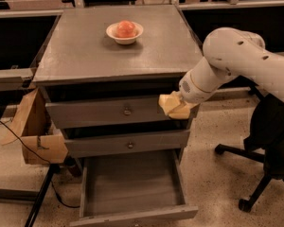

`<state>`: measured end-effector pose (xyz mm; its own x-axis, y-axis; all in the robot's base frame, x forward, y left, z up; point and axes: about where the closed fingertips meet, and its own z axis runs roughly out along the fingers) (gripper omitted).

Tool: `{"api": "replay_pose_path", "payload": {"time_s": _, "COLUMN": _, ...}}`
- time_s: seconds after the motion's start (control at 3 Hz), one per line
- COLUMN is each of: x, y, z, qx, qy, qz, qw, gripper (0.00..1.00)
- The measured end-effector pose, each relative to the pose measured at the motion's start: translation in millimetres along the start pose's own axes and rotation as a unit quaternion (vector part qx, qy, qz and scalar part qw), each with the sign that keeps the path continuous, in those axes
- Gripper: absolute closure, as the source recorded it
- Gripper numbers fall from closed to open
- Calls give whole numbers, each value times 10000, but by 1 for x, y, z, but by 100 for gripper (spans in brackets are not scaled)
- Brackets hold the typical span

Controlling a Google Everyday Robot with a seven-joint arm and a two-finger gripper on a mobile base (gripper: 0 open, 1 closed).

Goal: Place sponge into bottom drawer

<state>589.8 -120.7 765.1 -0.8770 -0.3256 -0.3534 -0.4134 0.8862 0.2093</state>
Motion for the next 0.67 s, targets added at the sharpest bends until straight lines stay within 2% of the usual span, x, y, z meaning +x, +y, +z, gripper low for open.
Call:
{"api": "replay_pose_path", "payload": {"time_s": 0.33, "x": 0, "y": 0, "z": 0, "qx": 0, "qy": 0, "qz": 0, "qw": 10000, "gripper": 100}}
{"api": "replay_pose_path", "payload": {"time_s": 0.67, "x": 0, "y": 14, "z": 30, "qx": -113, "qy": 43, "qz": 10, "qw": 9999, "gripper": 100}}
